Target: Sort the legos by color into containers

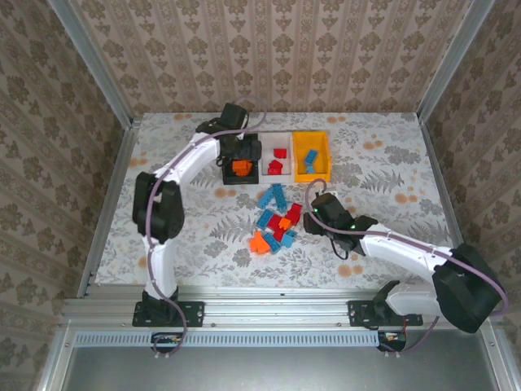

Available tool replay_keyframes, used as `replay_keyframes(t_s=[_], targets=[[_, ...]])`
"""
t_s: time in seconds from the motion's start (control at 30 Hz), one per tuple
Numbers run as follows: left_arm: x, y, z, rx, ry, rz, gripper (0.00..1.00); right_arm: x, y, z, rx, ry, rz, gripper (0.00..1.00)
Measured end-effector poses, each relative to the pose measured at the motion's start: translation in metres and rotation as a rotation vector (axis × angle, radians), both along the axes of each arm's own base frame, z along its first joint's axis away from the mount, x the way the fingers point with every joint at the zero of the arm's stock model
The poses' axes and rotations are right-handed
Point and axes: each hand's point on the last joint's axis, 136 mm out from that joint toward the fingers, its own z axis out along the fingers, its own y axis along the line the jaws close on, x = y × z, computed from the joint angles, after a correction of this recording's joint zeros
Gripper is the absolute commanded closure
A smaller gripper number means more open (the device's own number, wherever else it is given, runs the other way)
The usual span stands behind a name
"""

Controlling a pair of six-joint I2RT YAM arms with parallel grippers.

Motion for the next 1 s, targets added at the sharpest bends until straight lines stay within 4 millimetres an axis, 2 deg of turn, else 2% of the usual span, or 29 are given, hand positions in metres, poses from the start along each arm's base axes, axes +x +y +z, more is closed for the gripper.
replay_keyframes(t_s=[0.07, 0.17, 0.23, 0.27, 0.33, 0.5, 0.57, 0.67, 0.8, 1.0], targets=[[-0.016, 0.003, 0.028, -0.058, -0.048, -0.003, 0.03, -0.002, 0.010, -0.007, 0.001, 0.020, 0.014, 0.37], [-0.051, 0.014, 0.061, -0.160, -0.121, 0.004, 0.03, -0.006, 0.029, -0.016, 0.003, 0.050, 0.045, 0.36], [-0.075, 0.023, 0.068, -0.218, -0.152, 0.015, 0.03, -0.008, 0.045, -0.022, 0.003, 0.069, 0.070, 0.34], [-0.089, 0.029, 0.064, -0.243, -0.155, 0.026, 0.03, -0.009, 0.052, -0.024, 0.003, 0.077, 0.084, 0.33], [-0.115, 0.040, 0.040, -0.265, -0.124, 0.049, 0.03, -0.014, 0.064, -0.026, 0.008, 0.086, 0.104, 0.31], [-0.182, 0.069, -0.057, -0.234, 0.073, 0.121, 0.03, -0.025, 0.078, -0.031, 0.027, 0.110, 0.110, 0.29], [-0.203, 0.078, -0.080, -0.229, 0.128, 0.144, 0.03, -0.027, 0.079, -0.033, 0.033, 0.119, 0.095, 0.28], [-0.215, 0.081, -0.087, -0.253, 0.149, 0.158, 0.03, -0.029, 0.078, -0.040, 0.033, 0.137, 0.075, 0.28], [-0.208, 0.074, -0.074, -0.302, 0.105, 0.148, 0.02, -0.026, 0.084, -0.042, 0.035, 0.142, 0.066, 0.30], [-0.205, 0.067, -0.067, -0.330, 0.089, 0.129, 0.02, -0.027, 0.085, -0.041, 0.045, 0.145, 0.058, 0.34]])
